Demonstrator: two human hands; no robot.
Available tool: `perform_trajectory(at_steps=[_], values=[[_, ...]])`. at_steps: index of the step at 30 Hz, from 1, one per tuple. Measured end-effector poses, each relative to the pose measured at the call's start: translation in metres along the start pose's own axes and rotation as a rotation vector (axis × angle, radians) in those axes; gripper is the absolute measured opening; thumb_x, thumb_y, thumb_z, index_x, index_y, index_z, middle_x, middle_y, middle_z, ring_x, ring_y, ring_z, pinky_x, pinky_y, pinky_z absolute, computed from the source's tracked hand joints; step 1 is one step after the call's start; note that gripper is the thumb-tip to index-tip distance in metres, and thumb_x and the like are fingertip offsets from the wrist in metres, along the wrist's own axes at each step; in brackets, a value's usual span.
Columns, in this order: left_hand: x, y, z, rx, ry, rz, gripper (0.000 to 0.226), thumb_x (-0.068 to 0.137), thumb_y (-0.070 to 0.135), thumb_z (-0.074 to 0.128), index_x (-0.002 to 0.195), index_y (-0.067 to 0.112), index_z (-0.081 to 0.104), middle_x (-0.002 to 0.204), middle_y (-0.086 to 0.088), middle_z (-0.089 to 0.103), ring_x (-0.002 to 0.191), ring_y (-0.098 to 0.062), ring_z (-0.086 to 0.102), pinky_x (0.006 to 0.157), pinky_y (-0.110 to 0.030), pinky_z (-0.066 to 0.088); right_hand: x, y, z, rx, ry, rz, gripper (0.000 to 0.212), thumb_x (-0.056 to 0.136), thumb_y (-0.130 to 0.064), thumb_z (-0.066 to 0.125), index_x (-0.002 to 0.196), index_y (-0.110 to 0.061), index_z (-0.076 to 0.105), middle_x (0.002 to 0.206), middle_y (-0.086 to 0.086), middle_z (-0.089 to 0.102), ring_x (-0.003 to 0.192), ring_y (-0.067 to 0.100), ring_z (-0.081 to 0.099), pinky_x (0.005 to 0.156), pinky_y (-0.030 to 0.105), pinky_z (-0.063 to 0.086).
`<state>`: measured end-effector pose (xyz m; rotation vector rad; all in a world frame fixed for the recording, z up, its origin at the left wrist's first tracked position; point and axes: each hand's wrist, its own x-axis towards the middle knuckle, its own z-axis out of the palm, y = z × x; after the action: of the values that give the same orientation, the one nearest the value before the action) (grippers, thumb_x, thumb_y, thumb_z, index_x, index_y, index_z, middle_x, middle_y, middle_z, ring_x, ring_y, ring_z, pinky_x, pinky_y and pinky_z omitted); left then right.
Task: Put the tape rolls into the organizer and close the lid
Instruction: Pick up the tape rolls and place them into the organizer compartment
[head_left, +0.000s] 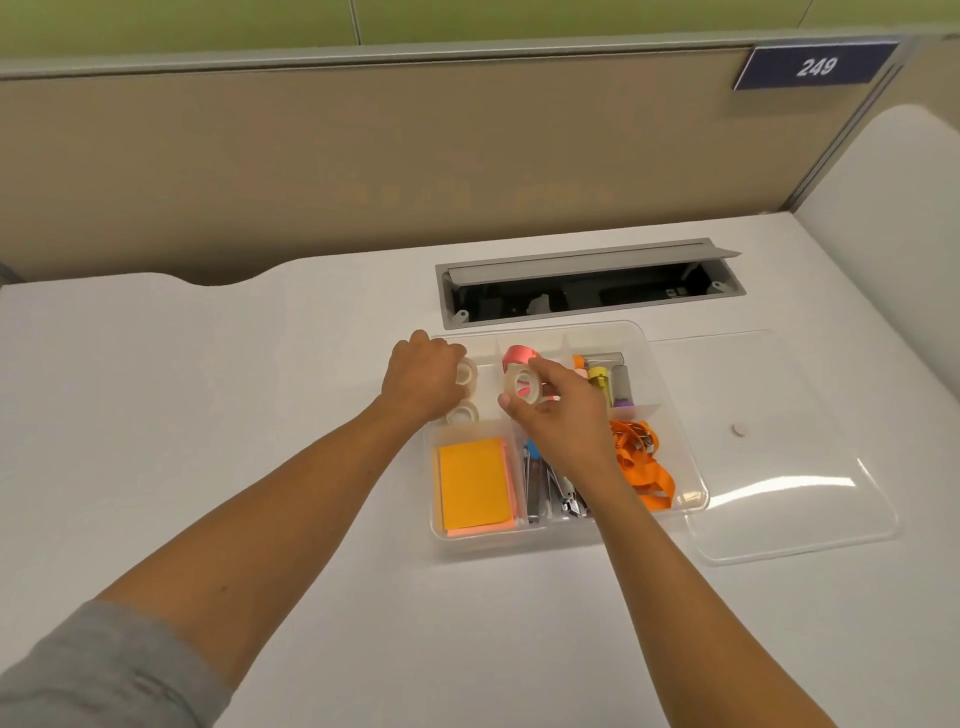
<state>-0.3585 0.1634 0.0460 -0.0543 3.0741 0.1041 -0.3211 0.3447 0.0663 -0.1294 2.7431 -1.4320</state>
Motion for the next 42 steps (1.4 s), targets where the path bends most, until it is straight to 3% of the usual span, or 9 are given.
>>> perform_trajectory(at_steps=[10,14,17,20,23,28,32,35,42], values=[[0.003,0.003,0.009,0.1,0.016,-0.02,0.04,0.083,0.048,0.063,0.11,0.02,0.066,0.111,-0.005,0.069,0.103,-0.025,0.054,0.088,-0.037,0.043,0.0,0.001,-0.002,-0.013,-0.005,0.0,0.051,0.078,-0.043,0.072,0.124,-0.025,0.058,0.119,0.001,0.064,0.104,0.019,0.059,0.09,0.048,0.052],[0.004,0.003,0.008,0.051,0.016,-0.049,0.045,0.081,0.05,0.066,0.112,0.018,0.065,0.115,-0.006,0.067,0.104,-0.025,0.054,0.088,-0.036,0.044,0.002,0.001,0.0,-0.029,-0.019,-0.017,0.05,0.078,-0.043,0.072,0.123,-0.026,0.059,0.118,0.0,0.065,0.099,0.013,0.058,0.082,0.035,0.055],[-0.001,0.001,0.002,-0.106,0.048,-0.104,0.048,0.08,0.043,0.071,0.119,0.017,0.063,0.121,-0.007,0.064,0.107,-0.026,0.055,0.087,-0.036,0.047,0.003,-0.002,0.0,-0.038,-0.027,-0.033,0.046,0.078,-0.041,0.073,0.12,-0.026,0.06,0.116,-0.002,0.066,0.097,0.011,0.058,0.081,0.033,0.054],[-0.013,-0.008,-0.005,-0.428,0.161,-0.23,0.04,0.085,0.028,0.069,0.123,0.016,0.062,0.125,-0.008,0.061,0.111,-0.026,0.056,0.088,-0.035,0.048,0.009,-0.009,0.003,-0.079,-0.051,-0.064,0.041,0.078,-0.04,0.072,0.114,-0.024,0.061,0.109,-0.002,0.068,0.095,0.014,0.06,0.082,0.035,0.054],[-0.033,-0.025,-0.008,-0.706,0.247,-0.377,0.034,0.089,0.024,0.065,0.121,0.013,0.06,0.12,-0.009,0.061,0.101,-0.021,0.059,0.08,-0.029,0.046,0.015,-0.025,0.018,-0.148,-0.115,-0.075,0.042,0.078,-0.039,0.071,0.114,-0.02,0.06,0.11,0.002,0.066,0.097,0.019,0.061,0.079,0.031,0.049],[-0.06,-0.036,0.003,-1.108,0.085,-0.551,0.033,0.09,0.025,0.063,0.12,0.012,0.059,0.104,-0.008,0.068,0.091,-0.023,0.065,0.08,-0.037,0.057,0.029,-0.046,0.049,-0.337,-0.274,-0.05,0.049,0.077,-0.037,0.072,0.116,-0.012,0.059,0.11,0.008,0.063,0.103,0.026,0.056,0.071,0.03,0.04],[-0.062,-0.03,0.006,-1.212,0.009,-0.546,0.024,0.088,0.017,0.066,0.111,0.01,0.062,0.094,-0.01,0.07,0.078,-0.02,0.067,0.063,-0.03,0.059,0.037,-0.043,0.061,-0.539,-0.405,-0.009,0.049,0.074,-0.038,0.075,0.109,-0.009,0.056,0.105,0.011,0.062,0.084,0.023,0.055,0.063,0.03,0.039],[-0.06,-0.028,0.006,-1.258,-0.035,-0.548,0.016,0.087,0.016,0.069,0.101,0.01,0.065,0.089,-0.011,0.069,0.073,-0.02,0.067,0.063,-0.032,0.06,0.042,-0.038,0.064,-0.574,-0.397,0.026,0.052,0.071,-0.04,0.077,0.105,-0.009,0.054,0.102,0.012,0.062,0.081,0.023,0.055,0.061,0.03,0.041],[-0.059,-0.033,0.008,-1.312,-0.063,-0.547,0.016,0.086,0.015,0.069,0.1,0.008,0.064,0.086,-0.014,0.069,0.068,-0.022,0.066,0.07,-0.039,0.061,0.05,-0.042,0.077,-0.67,-0.405,0.047,0.067,0.062,-0.05,0.081,0.108,-0.01,0.054,0.103,0.01,0.061,0.079,0.021,0.054,0.061,0.029,0.042]])
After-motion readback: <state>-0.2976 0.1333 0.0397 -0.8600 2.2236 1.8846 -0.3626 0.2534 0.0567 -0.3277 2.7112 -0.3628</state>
